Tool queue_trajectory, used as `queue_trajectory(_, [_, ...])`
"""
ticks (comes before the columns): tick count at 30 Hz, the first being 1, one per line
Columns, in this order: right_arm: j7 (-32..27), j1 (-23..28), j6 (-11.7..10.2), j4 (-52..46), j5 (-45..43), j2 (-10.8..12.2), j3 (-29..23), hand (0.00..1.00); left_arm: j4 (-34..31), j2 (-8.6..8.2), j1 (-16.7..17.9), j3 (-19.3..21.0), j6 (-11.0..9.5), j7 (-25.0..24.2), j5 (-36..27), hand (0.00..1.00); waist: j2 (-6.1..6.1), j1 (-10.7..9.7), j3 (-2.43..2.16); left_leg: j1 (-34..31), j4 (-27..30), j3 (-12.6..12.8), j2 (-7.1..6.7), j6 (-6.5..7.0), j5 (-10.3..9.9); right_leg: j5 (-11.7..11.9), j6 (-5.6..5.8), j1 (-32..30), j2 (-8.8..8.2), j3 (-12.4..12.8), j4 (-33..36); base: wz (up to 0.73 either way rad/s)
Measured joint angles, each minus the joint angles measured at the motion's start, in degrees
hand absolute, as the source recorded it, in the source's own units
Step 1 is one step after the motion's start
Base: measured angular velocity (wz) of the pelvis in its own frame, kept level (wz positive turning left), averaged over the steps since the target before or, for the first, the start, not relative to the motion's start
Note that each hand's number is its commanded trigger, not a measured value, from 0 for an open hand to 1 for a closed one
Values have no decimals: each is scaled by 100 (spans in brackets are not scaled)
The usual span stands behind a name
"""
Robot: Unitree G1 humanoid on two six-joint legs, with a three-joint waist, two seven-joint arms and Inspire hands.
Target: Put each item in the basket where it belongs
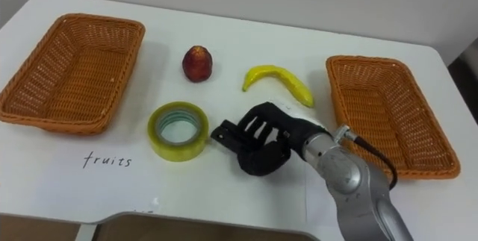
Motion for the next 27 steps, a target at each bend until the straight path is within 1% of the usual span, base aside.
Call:
queue_trajectory(2, [-61,0,-43,-22,2,0,-103,100,40,-6,15,0,0,-17,0,0,0,-21,7,-8,-9,-3,-2,0,0,0,0,-4,8,-3,0,0])
queue_trajectory(9, [-289,0,-122,-44,-16,-4,-350,100,32,-13,-1,80,-7,-116,5,0,-29,-40,3,-7,-7,-3,-16,0,-1,0,0,-9,35,14,-1,0])
queue_trajectory(12, [-406,0,-134,-104,-77,-3,-349,100,-19,-15,7,81,-15,-116,5,0,-26,-45,6,-7,-8,-2,-15,0,-1,0,0,-9,39,33,-1,0])
queue_trajectory(18, [-546,-4,-227,-117,-41,-4,-352,100,-40,-25,-19,107,-83,-113,6,0,-19,-42,11,-5,-9,-3,-15,0,-1,0,0,-12,40,85,-2,0])
queue_trajectory(27, [-778,-31,-301,-118,-40,-10,-425,100,-40,-35,-33,107,-89,-100,7,0,-3,-52,18,5,-2,-2,-14,0,-1,0,0,-6,36,98,6,0])
